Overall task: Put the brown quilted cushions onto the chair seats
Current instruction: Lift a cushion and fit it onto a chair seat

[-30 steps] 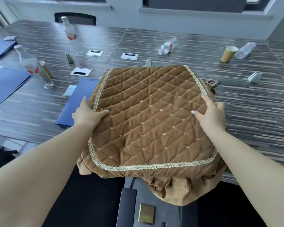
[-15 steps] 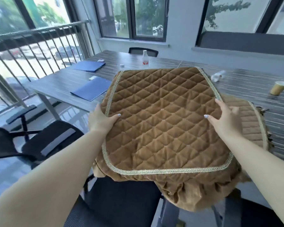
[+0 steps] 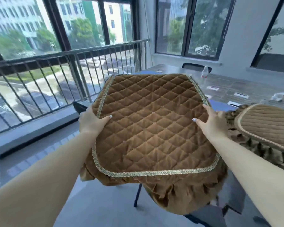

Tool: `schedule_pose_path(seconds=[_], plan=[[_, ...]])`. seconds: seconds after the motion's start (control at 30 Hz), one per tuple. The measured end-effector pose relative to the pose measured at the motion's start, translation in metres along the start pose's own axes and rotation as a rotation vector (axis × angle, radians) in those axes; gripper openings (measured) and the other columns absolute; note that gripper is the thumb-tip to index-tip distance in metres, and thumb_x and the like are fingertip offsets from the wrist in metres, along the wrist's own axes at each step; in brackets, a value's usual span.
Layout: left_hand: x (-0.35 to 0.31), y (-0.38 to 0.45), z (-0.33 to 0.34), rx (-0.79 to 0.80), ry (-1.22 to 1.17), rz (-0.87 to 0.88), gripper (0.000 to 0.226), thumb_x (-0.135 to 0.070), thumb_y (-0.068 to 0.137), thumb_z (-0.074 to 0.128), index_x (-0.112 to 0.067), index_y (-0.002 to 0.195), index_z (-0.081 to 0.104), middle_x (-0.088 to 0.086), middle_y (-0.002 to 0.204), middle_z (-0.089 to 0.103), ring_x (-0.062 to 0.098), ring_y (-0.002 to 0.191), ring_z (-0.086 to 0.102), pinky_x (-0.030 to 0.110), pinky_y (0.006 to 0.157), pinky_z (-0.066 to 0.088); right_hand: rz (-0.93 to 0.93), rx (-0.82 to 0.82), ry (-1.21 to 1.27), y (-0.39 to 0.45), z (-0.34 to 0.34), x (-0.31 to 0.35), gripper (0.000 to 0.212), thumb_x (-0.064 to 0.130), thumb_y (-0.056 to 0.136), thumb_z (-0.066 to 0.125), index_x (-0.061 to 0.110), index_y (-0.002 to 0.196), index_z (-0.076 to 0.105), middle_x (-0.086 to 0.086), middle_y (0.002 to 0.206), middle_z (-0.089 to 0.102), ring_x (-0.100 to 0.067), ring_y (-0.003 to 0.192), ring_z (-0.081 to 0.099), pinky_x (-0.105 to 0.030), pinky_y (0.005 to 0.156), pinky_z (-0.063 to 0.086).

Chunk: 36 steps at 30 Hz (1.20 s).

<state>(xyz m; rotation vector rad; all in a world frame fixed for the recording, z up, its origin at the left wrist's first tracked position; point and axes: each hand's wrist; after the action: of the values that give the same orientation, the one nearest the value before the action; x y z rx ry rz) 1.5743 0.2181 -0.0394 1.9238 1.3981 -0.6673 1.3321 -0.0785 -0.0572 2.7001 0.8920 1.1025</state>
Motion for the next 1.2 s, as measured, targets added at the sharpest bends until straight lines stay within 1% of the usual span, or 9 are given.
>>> schedule_pose_path(seconds=[0.07,0.13,0.3,0.43,0.57,0.7,0.87,1.03,1.2], plan=[[0.019,0.009,-0.025,-0.037,-0.010,0.010,0.075,-0.050,0.065,0.079,-0.019,0.128,0.052,0.015,0.117,0.062,0.034,0.110,0.056,0.045,0.095,0.048,-0.033,0.022,0.008,-0.005,0.016,0.027,0.069,0.038,0.082,0.070,0.027,0.143,0.040,-0.022,0.121,0.043,-0.035,0.114,0.044,-0.041,0.096,0.039],[0.032,0.017,-0.039,-0.058,-0.008,-0.001,0.072,-0.047,0.067,0.079,-0.017,0.127,0.053,0.014,0.118,0.062,0.034,0.113,0.054,0.045,0.096,0.046,-0.043,0.039,0.027,-0.005,0.027,0.046,0.068,0.039,0.082,0.069,0.028,0.143,0.040,-0.020,0.120,0.042,-0.034,0.113,0.045,-0.041,0.095,0.040],[0.069,0.053,-0.062,-0.099,-0.008,-0.066,0.076,-0.051,0.066,0.078,-0.019,0.129,0.050,0.015,0.122,0.058,0.034,0.116,0.052,0.046,0.096,0.046,-0.067,0.069,0.058,0.005,0.065,0.096,0.067,0.040,0.081,0.070,0.031,0.141,0.041,-0.018,0.124,0.041,-0.035,0.114,0.049,-0.039,0.097,0.041],[0.096,0.104,-0.064,-0.122,-0.011,-0.089,0.081,-0.051,0.066,0.079,-0.019,0.133,0.048,0.015,0.125,0.057,0.034,0.118,0.051,0.045,0.097,0.044,-0.076,0.101,0.073,0.034,0.112,0.135,0.067,0.038,0.081,0.070,0.030,0.140,0.041,-0.018,0.126,0.040,-0.035,0.113,0.050,-0.039,0.098,0.041],[0.112,0.184,-0.054,-0.145,-0.002,-0.097,0.079,-0.053,0.064,0.079,-0.017,0.129,0.051,0.015,0.122,0.059,0.035,0.114,0.055,0.047,0.096,0.047,-0.104,0.078,0.086,0.090,0.168,0.175,0.067,0.038,0.080,0.071,0.028,0.140,0.043,-0.020,0.125,0.041,-0.036,0.116,0.047,-0.039,0.099,0.039],[0.104,0.277,-0.037,-0.166,0.000,-0.058,0.074,-0.047,0.066,0.080,-0.015,0.127,0.052,0.015,0.123,0.059,0.035,0.116,0.053,0.046,0.097,0.044,-0.075,0.061,0.101,0.155,0.216,0.211,0.065,0.037,0.083,0.069,0.026,0.141,0.041,-0.021,0.130,0.040,-0.034,0.123,0.039,-0.039,0.101,0.034],[0.091,0.375,-0.014,-0.169,0.005,-0.004,0.074,-0.044,0.069,0.079,-0.014,0.130,0.049,0.016,0.125,0.058,0.034,0.121,0.049,0.045,0.096,0.042,-0.025,0.047,0.145,0.232,0.266,0.244,0.068,0.036,0.081,0.071,0.025,0.140,0.039,-0.020,0.128,0.042,-0.031,0.116,0.045,-0.036,0.093,0.039],[0.094,0.456,0.013,-0.123,-0.010,0.001,0.074,-0.044,0.069,0.079,-0.015,0.130,0.049,0.017,0.125,0.056,0.035,0.118,0.051,0.045,0.096,0.042,0.025,0.024,0.129,0.281,0.302,0.266,0.068,0.035,0.079,0.073,0.026,0.138,0.040,-0.019,0.127,0.041,-0.032,0.116,0.047,-0.038,0.092,0.040],[0.094,0.537,0.051,-0.049,-0.018,0.091,0.079,-0.043,0.069,0.080,-0.014,0.134,0.047,0.018,0.125,0.056,0.036,0.120,0.050,0.047,0.099,0.042,0.099,-0.068,0.087,0.319,0.331,0.278,0.068,0.032,0.078,0.075,0.024,0.136,0.041,-0.018,0.129,0.044,-0.031,0.121,0.045,-0.039,0.091,0.041]])
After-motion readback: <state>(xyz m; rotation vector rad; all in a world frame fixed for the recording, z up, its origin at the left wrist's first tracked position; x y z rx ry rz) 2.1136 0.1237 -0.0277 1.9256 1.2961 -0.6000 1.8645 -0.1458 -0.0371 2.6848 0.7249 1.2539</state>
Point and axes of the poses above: each hand's wrist, its own y-axis towards the middle knuckle, its own z-axis out of the palm, x = y × z
